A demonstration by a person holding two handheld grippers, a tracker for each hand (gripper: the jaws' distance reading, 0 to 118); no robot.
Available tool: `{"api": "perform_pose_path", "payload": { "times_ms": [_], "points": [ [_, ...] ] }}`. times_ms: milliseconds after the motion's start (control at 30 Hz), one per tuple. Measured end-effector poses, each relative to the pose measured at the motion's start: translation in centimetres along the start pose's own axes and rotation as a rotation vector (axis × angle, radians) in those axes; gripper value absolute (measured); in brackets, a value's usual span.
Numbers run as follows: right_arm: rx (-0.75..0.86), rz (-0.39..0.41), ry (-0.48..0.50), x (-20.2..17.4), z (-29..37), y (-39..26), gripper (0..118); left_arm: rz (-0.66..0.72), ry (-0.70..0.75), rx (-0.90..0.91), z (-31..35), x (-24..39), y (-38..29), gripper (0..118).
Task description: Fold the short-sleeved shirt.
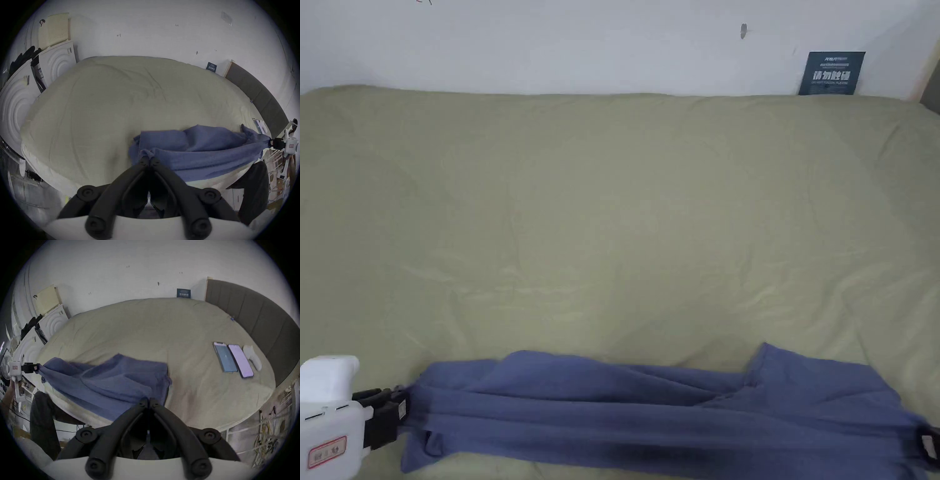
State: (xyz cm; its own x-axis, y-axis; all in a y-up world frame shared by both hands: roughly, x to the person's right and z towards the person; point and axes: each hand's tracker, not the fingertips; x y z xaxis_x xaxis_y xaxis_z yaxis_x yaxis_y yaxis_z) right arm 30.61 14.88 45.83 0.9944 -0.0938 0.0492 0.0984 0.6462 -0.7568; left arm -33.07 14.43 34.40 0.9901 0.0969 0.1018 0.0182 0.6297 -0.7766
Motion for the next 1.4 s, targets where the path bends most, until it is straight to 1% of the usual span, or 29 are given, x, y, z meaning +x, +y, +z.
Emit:
{"api": "perform_pose_path", "payload": {
  "times_ms": [33,67,100,133,167,233,333,367,400,433,467,500,533,600,667,700,767,800,867,933,1033,1167,1200,1233,1267,1300,1333,1367,1400],
  "points": [
    [-0.013,-0.001,0.001,0.0,-0.4,-0.2,2,0.003,-0.004,-0.009,-0.3,-0.3,-0.1,12],
    [-0.026,-0.003,0.009,0.0,-0.8,-0.5,21,0.014,-0.012,-0.022,-0.6,-0.4,-0.2,55],
    [-0.037,-0.006,0.003,0.0,-1.1,-0.6,55,0.023,-0.005,-0.037,-0.9,-0.5,-0.2,94],
    [-0.046,-0.007,-0.016,-0.5,-1.0,-0.6,94,0.029,0.005,-0.034,-1.1,-0.7,-0.3,114],
    [-0.057,-0.008,-0.022,-0.5,-1.2,-0.6,115,0.034,0.024,-0.035,-1.2,-0.9,-0.4,114],
    [-0.023,-0.028,-0.016,-0.5,-0.6,-0.6,111,0.049,0.033,-0.006,-0.4,-1.1,-0.2,114],
    [0.024,-0.040,-0.055,-1.7,0.3,0.1,110,0.077,0.077,0.033,0.8,-1.2,0.3,112],
    [0.067,-0.047,-0.068,-2.2,0.7,0.2,102,0.071,0.080,0.034,1.2,-1.0,0.5,109],
    [0.111,-0.050,-0.068,-2.8,1.3,0.5,80,0.063,0.093,0.057,1.7,-0.8,0.5,94],
    [0.127,-0.040,-0.085,-3.4,1.7,0.7,35,0.042,0.130,0.087,2.2,-0.6,0.6,55],
    [0.190,-0.045,-0.154,-4.3,2.0,0.8,0,0.035,0.142,0.108,2.6,0.1,0.6,0],
    [0.210,-0.032,-0.142,-5.2,2.5,1.1,0,0.031,0.171,0.113,3.4,0.2,0.5,0],
    [0.200,-0.021,-0.111,-5.4,2.8,1.1,0,0.039,0.140,0.106,3.8,0.1,0.6,0],
    [0.271,-0.017,-0.136,-7.2,3.9,1.3,0,0.090,0.119,0.124,4.5,0.0,0.7,0],
    [0.299,-0.028,-0.125,-8.7,4.8,1.2,0,0.118,0.101,0.116,4.9,-0.7,0.9,0],
    [0.321,-0.019,-0.133,-9.6,5.3,1.3,0,0.140,0.088,0.101,4.9,-1.2,1.1,0],
    [0.372,0.027,-0.178,-11.4,6.4,1.4,0,0.191,-0.012,0.059,4.1,-2.7,1.5,0],
    [0.409,0.031,-0.200,-12.8,7.2,1.2,0,0.214,-0.045,0.003,3.5,-3.5,1.9,0],
    [0.481,0.032,-0.220,-14.7,8.5,1.2,0,0.284,-0.144,-0.067,1.8,-5.6,2.6,0],
    [0.531,0.003,-0.231,-16.4,9.7,1.2,0,0.367,-0.261,-0.159,0.0,-7.6,3.3,0],
    [0.557,0.018,-0.241,-18.5,10.8,1.4,0,0.465,-0.409,-0.277,-2.8,-9.9,4.0,0],
    [0.559,0.034,-0.221,-19.9,11.3,2.0,0,0.473,-0.461,-0.310,-4.4,-11.1,4.1,0],
    [0.560,0.035,-0.224,-19.5,11.1,1.9,0,0.491,-0.472,-0.306,-4.6,-11.3,4.0,1],
    [0.550,0.039,-0.211,-19.4,11.0,2.1,0,0.494,-0.481,-0.297,-4.9,-11.5,4.1,9],
    [0.537,0.041,-0.210,-19.5,11.0,2.3,0,0.501,-0.499,-0.284,-4.6,-11.3,3.9,9],
    [0.534,0.038,-0.212,-19.5,10.9,2.3,0,0.500,-0.513,-0.280,-4.9,-11.4,4.0,14],
    [0.531,0.034,-0.213,-19.5,10.7,2.4,0,0.504,-0.534,-0.281,-5.3,-11.5,3.9,27],
    [0.524,0.031,-0.213,-19.5,10.7,2.5,0,0.521,-0.579,-0.288,-5.7,-11.3,3.8,73],
    [0.522,0.030,-0.217,-19.7,10.7,2.6,0,0.521,-0.590,-0.295,-6.0,-11.3,3.5,105]
  ]
}}
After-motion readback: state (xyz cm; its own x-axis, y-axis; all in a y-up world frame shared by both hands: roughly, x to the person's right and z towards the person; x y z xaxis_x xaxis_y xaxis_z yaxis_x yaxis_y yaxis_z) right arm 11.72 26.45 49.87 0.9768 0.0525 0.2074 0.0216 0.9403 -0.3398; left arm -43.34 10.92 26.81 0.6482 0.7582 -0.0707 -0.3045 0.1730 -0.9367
